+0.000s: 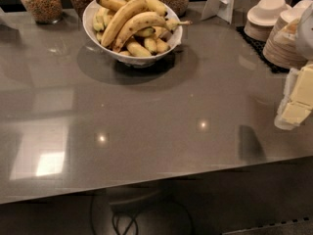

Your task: Pick banana from white bowl

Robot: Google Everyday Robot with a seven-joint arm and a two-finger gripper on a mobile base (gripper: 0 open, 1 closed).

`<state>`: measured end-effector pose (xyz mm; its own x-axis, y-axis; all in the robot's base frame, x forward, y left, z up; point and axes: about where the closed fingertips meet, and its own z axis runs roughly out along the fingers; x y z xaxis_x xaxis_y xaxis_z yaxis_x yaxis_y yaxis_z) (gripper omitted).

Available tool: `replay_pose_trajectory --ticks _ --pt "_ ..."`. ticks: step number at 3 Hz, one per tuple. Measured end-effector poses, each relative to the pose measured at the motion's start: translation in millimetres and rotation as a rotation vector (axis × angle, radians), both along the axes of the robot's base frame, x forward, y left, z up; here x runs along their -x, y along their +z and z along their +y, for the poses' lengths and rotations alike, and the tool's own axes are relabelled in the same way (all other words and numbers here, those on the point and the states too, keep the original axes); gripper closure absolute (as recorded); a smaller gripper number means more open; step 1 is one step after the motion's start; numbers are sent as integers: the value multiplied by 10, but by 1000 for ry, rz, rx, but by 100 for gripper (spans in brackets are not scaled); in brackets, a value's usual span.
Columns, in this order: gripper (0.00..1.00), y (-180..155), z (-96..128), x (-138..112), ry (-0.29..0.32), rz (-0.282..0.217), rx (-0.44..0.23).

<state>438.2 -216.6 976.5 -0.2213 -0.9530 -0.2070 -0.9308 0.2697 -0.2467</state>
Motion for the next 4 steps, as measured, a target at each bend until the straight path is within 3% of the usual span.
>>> replay_pose_trajectory --ticks 1,2,3,4 --pt "0 0 0 -1 0 0 -1" --pt "0 48 88 -126 26 -58 -107" --pt "0 175 267 -421 75 -157 -291" --pt "0 289 641 -805 143 -225 -503"
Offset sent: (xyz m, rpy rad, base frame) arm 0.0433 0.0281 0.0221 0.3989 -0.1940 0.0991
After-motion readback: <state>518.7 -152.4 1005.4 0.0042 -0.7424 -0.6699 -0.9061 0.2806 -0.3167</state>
